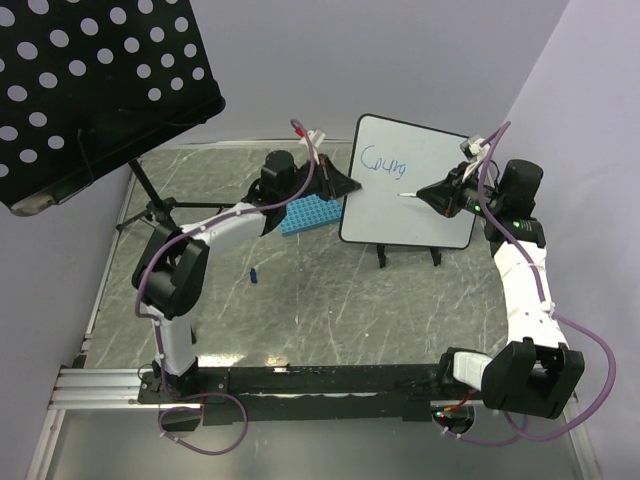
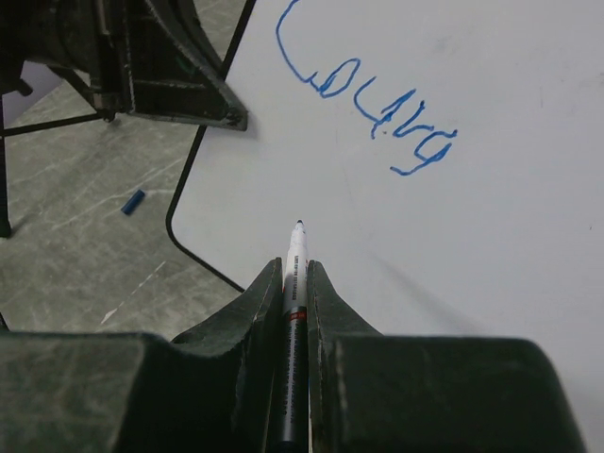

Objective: Write a sentence on the whiteboard
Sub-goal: Pick up the whiteboard from the whiteboard stand, then write a sentence on the whiteboard.

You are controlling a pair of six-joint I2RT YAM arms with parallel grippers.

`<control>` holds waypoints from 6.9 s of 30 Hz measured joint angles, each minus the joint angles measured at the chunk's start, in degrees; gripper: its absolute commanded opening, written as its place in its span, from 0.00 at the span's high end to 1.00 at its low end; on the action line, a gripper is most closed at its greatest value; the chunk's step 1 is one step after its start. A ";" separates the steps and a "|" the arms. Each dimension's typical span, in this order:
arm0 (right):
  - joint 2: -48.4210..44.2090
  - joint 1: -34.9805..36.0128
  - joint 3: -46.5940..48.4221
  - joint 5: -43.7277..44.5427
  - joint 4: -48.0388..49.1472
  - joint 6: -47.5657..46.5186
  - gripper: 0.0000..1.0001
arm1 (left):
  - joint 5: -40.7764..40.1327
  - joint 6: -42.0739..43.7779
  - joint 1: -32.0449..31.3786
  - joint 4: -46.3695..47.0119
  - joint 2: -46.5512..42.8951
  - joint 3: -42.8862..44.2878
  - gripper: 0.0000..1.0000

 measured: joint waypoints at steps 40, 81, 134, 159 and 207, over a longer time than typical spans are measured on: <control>1.79 2.58 0.02 -1.46 -2.84 -1.68 1.00 | -9.84 4.74 -2.40 4.57 -16.17 -25.31 0.99; 2.32 4.59 -0.09 0.46 -2.34 -3.15 1.00 | -12.55 2.73 -3.39 11.15 -17.44 -31.80 0.99; 2.32 4.59 -2.73 1.88 1.09 -4.22 1.00 | -13.22 0.04 -3.43 12.13 -17.62 -32.83 0.99; 2.32 4.59 -4.04 2.82 3.34 -4.00 1.00 | -13.42 -0.24 -3.43 13.18 -17.62 -33.66 0.99; 4.15 9.62 -6.78 9.03 10.84 -3.52 1.00 | -13.38 -0.37 -3.43 13.31 -17.59 -33.66 0.99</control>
